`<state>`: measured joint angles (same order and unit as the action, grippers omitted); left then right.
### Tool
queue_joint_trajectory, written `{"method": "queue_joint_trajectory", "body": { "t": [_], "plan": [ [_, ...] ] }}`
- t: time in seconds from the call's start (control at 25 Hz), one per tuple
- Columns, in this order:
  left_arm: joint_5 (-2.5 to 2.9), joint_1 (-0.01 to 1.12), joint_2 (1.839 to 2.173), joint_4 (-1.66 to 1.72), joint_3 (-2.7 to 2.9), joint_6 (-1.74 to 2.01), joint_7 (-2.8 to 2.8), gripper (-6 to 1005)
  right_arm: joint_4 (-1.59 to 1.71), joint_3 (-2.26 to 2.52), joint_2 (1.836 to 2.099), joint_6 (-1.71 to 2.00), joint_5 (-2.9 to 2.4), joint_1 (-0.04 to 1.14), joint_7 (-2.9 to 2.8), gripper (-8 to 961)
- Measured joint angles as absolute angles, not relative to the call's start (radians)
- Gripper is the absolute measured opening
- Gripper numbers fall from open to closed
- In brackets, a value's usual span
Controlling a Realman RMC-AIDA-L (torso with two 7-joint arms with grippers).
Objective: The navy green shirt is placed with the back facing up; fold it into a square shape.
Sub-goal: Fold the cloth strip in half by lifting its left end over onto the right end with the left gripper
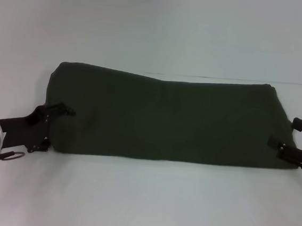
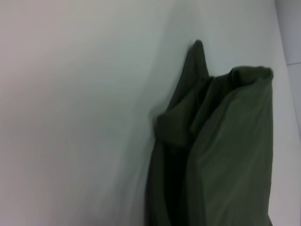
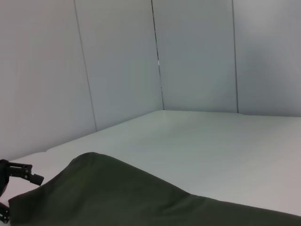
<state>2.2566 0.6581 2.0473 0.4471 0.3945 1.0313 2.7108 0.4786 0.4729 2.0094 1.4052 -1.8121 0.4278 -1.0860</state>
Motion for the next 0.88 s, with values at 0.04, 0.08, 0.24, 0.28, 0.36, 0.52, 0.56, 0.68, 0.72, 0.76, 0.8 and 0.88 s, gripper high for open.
{"method": "queue_joint_trajectory", "body": {
  "t": [0.04,0.08,0.24,0.28,0.36,0.52,0.56,0.68,0.72,0.76,0.8,0.88],
  "plan": [
    [2.257,0.658,2.047,0.451,0.395,1.029,2.711,943,0.479,0.473,2.009,1.405,-1.812,0.428,-1.086,945],
    [2.257,0.658,2.047,0.454,0.395,1.026,2.711,943,0.479,0.473,2.009,1.405,-1.812,0.429,-1.086,945],
    [2.257,0.658,2.048,0.460,0.392,1.025,2.711,942,0.479,0.472,2.009,1.405,-1.812,0.430,-1.086,945],
    [2.257,0.658,2.048,0.462,0.392,1.027,2.711,942,0.478,0.472,2.009,1.405,-1.812,0.430,-1.086,945],
    [2.257,0.658,2.048,0.466,0.393,1.030,2.711,941,0.478,0.472,2.009,1.405,-1.812,0.430,-1.086,945],
    [2.256,0.657,2.048,0.469,0.396,1.031,2.707,941,0.477,0.471,2.009,1.405,-1.813,0.430,-1.087,945],
    [2.256,0.656,2.048,0.469,0.396,1.031,2.706,940,0.477,0.471,2.009,1.405,-1.813,0.431,-1.087,945],
    [2.256,0.654,2.048,0.471,0.396,1.031,2.704,923,0.477,0.471,2.009,1.405,-1.814,0.431,-1.089,945],
    [2.256,0.653,2.048,0.471,0.396,1.031,2.703,906,0.477,0.471,2.009,1.405,-1.814,0.431,-1.089,945],
    [2.256,0.652,2.048,0.471,0.396,1.031,2.702,889,0.477,0.471,2.009,1.405,-1.814,0.431,-1.089,945],
    [2.256,0.652,2.048,0.471,0.397,1.031,2.701,872,0.477,0.471,2.009,1.405,-1.815,0.432,-1.089,945],
    [2.256,0.651,2.048,0.471,0.397,1.031,2.701,838,0.477,0.471,2.009,1.405,-1.816,0.432,-1.089,945]
  ]
}}
